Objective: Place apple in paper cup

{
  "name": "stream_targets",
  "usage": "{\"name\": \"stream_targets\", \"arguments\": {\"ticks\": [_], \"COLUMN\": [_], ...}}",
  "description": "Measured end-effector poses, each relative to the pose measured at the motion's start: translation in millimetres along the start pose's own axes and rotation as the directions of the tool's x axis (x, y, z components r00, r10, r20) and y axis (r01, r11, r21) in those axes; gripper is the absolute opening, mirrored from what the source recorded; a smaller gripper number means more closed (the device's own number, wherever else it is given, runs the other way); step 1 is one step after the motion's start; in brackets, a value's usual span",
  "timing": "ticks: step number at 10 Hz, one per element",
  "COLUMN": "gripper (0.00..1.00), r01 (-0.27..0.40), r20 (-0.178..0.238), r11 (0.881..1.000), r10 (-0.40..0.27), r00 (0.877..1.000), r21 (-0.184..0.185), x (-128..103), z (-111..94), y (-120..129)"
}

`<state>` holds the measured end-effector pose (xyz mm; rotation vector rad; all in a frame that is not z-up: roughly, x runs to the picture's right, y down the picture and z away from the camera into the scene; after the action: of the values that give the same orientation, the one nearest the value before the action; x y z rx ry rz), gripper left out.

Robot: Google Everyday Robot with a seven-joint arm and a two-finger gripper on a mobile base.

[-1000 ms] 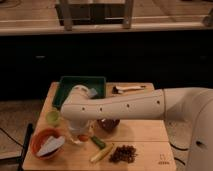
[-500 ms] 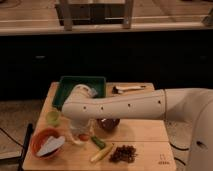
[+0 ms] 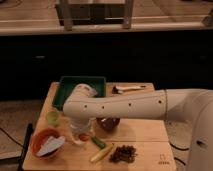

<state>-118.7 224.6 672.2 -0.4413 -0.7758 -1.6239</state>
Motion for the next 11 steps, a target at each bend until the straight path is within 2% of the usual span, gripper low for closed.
{"name": "stream_targets", "arguments": {"ticks": [11], "gripper": [0.00], "r01": [-0.022], "r20": [0.024], "r11": [1.000], "r10": [0.022], "r00": [0.999], "r21": [0.006], "x": [0.0], "z": [-1.6], "y": [6.4]}}
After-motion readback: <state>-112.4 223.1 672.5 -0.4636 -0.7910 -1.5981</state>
